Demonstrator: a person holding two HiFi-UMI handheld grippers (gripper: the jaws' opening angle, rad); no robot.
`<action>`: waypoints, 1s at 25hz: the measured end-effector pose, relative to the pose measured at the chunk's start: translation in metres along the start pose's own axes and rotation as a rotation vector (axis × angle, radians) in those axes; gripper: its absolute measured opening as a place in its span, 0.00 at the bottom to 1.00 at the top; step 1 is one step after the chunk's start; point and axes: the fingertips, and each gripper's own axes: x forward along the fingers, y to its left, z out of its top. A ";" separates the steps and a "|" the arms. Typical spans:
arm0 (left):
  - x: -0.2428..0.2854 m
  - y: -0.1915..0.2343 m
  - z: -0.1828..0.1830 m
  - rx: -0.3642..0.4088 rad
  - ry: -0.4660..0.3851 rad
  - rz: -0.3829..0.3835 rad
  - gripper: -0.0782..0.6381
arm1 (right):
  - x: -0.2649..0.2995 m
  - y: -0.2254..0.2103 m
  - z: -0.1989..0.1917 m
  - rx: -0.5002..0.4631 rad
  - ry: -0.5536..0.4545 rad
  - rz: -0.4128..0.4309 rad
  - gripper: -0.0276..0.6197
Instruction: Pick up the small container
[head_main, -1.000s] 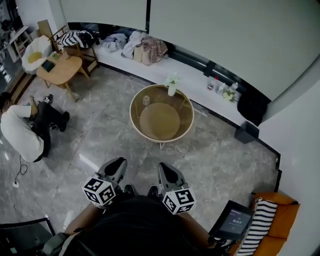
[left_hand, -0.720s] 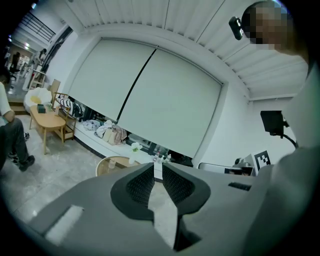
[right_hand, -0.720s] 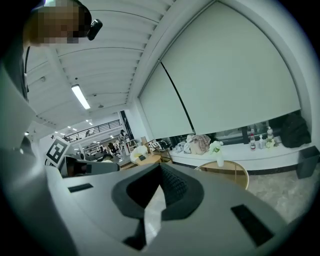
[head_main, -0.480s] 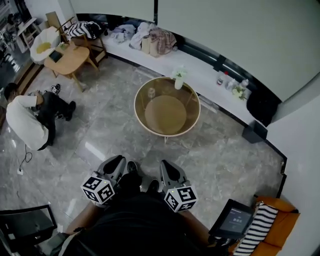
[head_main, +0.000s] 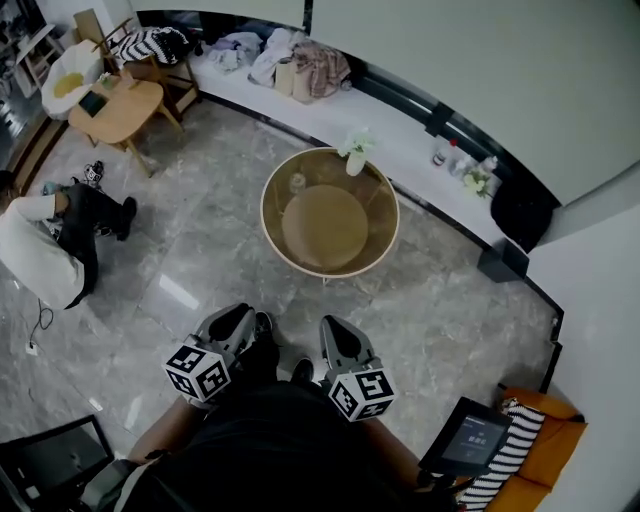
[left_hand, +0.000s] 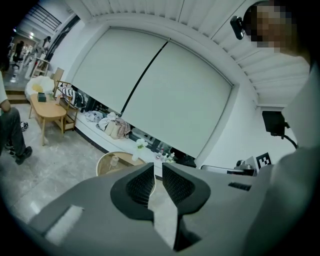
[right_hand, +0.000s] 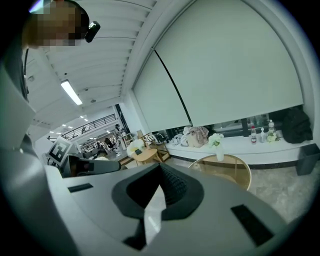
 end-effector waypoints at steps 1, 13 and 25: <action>0.006 0.008 0.007 -0.003 0.003 -0.006 0.18 | 0.009 -0.002 0.004 0.002 0.001 -0.010 0.04; 0.040 0.103 0.060 -0.039 0.032 -0.044 0.18 | 0.096 0.001 0.024 0.024 0.043 -0.103 0.04; 0.055 0.142 0.095 -0.021 0.045 -0.091 0.18 | 0.139 0.010 0.041 0.044 0.022 -0.145 0.04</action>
